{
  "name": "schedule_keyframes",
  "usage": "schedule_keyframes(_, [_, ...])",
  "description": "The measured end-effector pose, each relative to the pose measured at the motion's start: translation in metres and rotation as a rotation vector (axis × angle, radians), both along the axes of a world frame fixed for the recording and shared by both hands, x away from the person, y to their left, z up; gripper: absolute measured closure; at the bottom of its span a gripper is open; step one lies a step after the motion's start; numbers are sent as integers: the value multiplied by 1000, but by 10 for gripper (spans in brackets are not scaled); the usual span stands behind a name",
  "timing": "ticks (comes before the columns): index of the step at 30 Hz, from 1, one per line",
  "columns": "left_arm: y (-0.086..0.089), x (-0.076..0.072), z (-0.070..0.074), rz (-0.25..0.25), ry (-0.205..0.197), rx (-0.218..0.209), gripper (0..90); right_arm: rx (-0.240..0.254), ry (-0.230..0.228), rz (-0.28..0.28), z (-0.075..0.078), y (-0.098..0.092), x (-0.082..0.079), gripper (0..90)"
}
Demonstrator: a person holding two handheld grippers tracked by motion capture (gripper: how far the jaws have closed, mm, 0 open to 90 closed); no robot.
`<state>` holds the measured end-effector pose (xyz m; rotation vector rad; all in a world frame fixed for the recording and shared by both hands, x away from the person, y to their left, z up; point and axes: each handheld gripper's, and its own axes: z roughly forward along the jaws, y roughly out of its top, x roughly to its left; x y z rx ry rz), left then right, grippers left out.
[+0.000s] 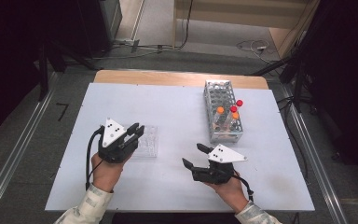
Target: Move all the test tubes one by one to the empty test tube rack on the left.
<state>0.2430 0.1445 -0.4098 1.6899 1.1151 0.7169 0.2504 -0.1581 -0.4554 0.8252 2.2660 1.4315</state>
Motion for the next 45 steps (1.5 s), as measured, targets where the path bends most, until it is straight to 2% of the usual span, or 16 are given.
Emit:
schedule_keyframes(11, [-4, 3, -13, 4, 31, 19, 765, -6, 5, 0, -2, 1, 0, 264])
schedule_keyframes(29, [-5, 2, -15, -11, 43, 18, 737, -10, 8, -1, -3, 0, 1, 265])
schedule_keyframes(40, [0, 2, -13, -4, 49, -32, 591, -6, 6, -26, -1, -5, 5, 266])
schedule_keyframes(45, [2, 4, -13, 37, 53, -40, 397, 9, 2, -63, 2, -14, 11, 267])
